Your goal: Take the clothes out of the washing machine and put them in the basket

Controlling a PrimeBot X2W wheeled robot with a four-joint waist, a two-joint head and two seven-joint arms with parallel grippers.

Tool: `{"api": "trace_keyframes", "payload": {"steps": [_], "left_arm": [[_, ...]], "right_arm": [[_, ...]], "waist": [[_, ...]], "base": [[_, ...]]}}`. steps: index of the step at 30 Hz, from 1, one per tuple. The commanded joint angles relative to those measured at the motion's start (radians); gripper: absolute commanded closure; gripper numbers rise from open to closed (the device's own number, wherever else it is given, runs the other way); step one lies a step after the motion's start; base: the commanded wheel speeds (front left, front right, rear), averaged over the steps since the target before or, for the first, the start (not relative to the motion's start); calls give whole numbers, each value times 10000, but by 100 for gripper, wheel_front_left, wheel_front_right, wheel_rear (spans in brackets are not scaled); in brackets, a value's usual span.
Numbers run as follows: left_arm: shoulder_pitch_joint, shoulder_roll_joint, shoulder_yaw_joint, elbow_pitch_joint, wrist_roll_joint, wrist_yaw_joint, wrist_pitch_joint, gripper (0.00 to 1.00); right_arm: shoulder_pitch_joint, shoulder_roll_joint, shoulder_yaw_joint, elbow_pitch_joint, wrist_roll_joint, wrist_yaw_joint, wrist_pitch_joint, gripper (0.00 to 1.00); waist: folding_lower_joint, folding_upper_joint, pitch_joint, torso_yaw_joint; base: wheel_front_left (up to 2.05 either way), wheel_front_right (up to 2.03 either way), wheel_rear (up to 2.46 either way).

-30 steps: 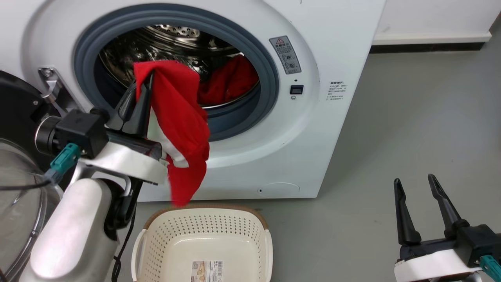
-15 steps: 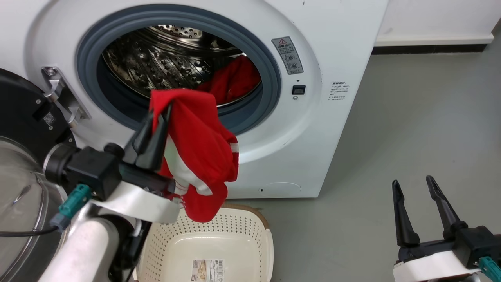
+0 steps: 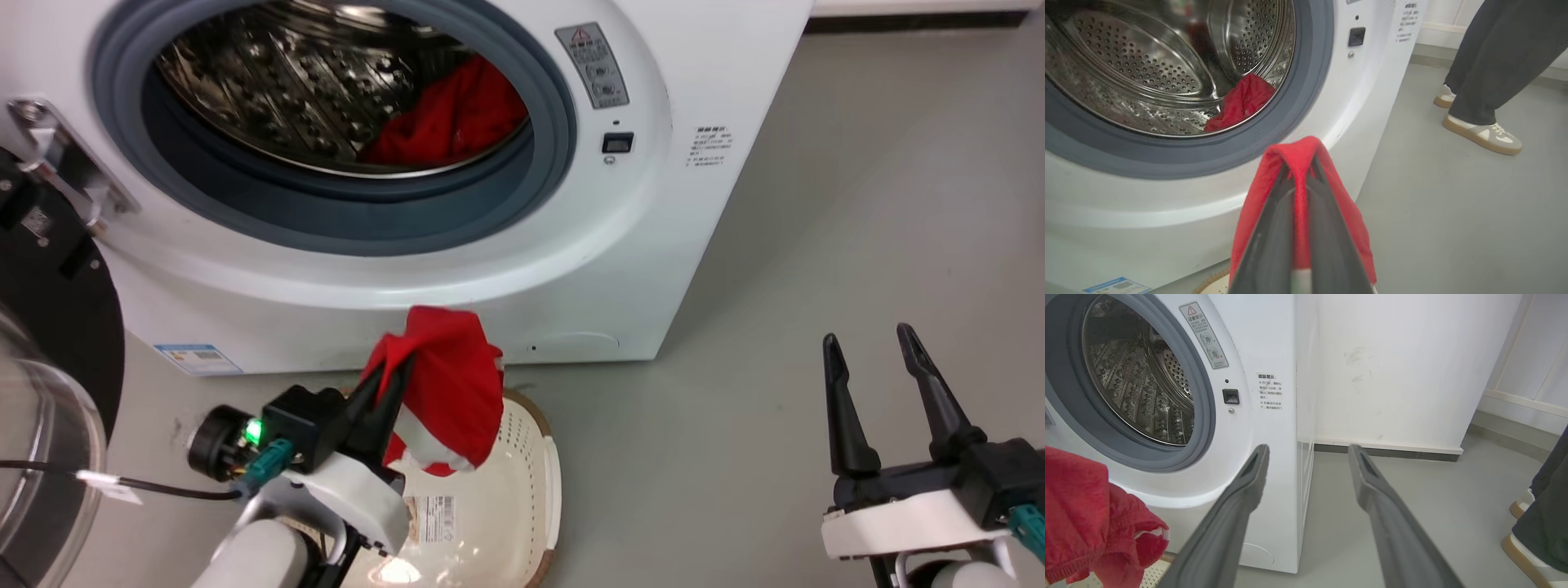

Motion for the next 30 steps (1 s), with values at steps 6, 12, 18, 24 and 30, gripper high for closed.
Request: {"api": "trace_keyframes", "payload": {"steps": [6, 12, 18, 24, 30], "left_arm": [[-757, -549, -292, 2591, -96, -528, -565, 100], [-1847, -1069, -377, 5144, -176, -873, -922, 100], [-2961, -1467, -526, 7281, -138, -1122, -1065, 100], [-4312, -1918, -945, 9485, 49, -1293, -987, 100], [-5393, -2314, -1408, 10999, 271, -1394, -746, 100]], "right_arm": [[-680, 19, -48, -183, 10, -7, -21, 0], [-1275, 19, -142, -359, 75, -7, -19, 0], [-1683, 20, -218, -506, 122, -7, -21, 0], [-2136, 20, -300, -691, 229, -7, -21, 0], [-2463, 20, -506, -829, 344, -7, -20, 0]], "waist": [[0, 0, 1384, -345], [0, 0, 2613, -557], [0, 0, 3607, -604], [0, 0, 4741, -674], [0, 0, 5664, -726]], "base": [[0, 0, 0], [0, 0, 0], [0, 0, 0], [0, 0, 0], [0, 0, 0]]}}
